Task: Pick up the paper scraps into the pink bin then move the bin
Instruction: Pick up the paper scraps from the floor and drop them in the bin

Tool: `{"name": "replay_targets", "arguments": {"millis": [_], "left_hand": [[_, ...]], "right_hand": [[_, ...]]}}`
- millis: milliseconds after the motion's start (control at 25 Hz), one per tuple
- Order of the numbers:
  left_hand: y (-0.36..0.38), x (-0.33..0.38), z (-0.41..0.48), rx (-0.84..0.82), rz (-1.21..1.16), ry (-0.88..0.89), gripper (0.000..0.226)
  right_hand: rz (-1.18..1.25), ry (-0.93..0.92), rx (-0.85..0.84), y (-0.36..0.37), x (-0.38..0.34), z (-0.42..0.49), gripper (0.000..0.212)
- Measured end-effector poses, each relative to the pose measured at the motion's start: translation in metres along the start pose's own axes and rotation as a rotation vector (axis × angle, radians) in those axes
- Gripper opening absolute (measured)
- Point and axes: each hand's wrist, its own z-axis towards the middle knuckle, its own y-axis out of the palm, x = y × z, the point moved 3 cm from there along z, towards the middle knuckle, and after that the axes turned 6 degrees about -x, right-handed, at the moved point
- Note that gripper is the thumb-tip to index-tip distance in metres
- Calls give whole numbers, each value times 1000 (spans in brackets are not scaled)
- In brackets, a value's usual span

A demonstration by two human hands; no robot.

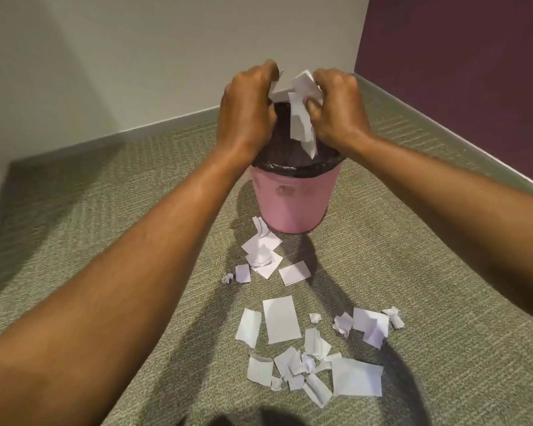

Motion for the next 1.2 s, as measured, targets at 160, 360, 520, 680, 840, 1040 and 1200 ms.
{"name": "replay_targets", "arguments": {"millis": [160, 360, 520, 680, 840, 1040, 1200], "left_hand": [[34, -16, 16, -96, -103, -68, 32], [92, -36, 13, -408, -259, -201, 44], [74, -54, -24, -5, -313, -378, 23], [90, -103, -132, 78, -254, -735, 15], [156, -136, -210, -612, 54, -586, 33], [207, -132, -211, -981, 207, -286, 56], [236, -127, -192, -1095, 277, -158, 77]], "right_hand": [[-33, 122, -91, 23, 22, 12, 10], [17, 303, -185, 36, 48, 12, 23], [80, 164, -73, 23, 49, -13, 18], [47, 12, -218, 31, 52, -79, 15], [-179, -49, -807, 75, 78, -146, 12], [-455, -200, -1246, 117, 94, -191, 41], [-531, -156, -1267, 166, 103, -201, 60]]}}
